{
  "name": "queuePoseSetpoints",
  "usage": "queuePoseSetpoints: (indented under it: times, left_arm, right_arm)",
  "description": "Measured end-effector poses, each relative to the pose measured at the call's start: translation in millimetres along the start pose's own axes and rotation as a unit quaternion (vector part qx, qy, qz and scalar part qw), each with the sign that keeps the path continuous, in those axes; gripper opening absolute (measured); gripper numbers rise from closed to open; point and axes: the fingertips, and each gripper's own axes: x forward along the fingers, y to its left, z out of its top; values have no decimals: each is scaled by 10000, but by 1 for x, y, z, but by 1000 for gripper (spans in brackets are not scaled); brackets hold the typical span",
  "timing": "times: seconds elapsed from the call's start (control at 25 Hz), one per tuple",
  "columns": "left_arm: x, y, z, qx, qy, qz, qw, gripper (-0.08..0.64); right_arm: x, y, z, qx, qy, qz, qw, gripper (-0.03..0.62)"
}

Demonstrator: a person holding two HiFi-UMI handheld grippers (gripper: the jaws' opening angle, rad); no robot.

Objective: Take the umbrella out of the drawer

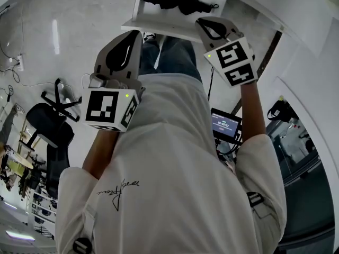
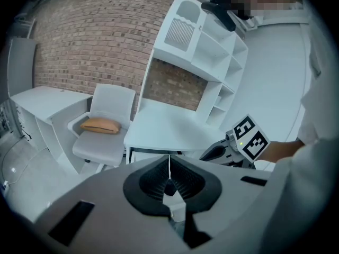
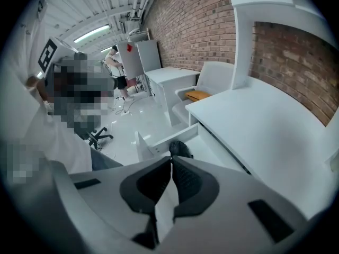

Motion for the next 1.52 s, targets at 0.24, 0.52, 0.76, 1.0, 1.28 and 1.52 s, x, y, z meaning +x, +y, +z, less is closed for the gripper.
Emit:
queuePoseSetpoints:
  times: [0.24,0.52,0.76,1.0,1.28,1.52]
  left_arm:
    - [6,-5,-4,-7,75,-42,10000,18]
    - [9,-6,-10,-98,166,30,9998,18]
    - [11,-6,-18,-180,282,89,9994,18]
    - [9,-6,-29,-295,398,125,9987,18]
    - [13,-4,-36,-384,452,190,9981,18]
    - [19,-9,-39,-455,471,149,9977,18]
  right_arm:
    - [30,-4,-17,-66,160,160,9997,28]
    - [57,-8,-23,-269,181,201,9993,28]
    - [88,-21,-36,-752,447,23,9962,28]
    - [114,-26,-50,-1014,687,45,9925,28]
    - [139,-29,-61,-1133,848,132,9898,29]
    - [152,-42,-60,-1191,757,-91,9900,53]
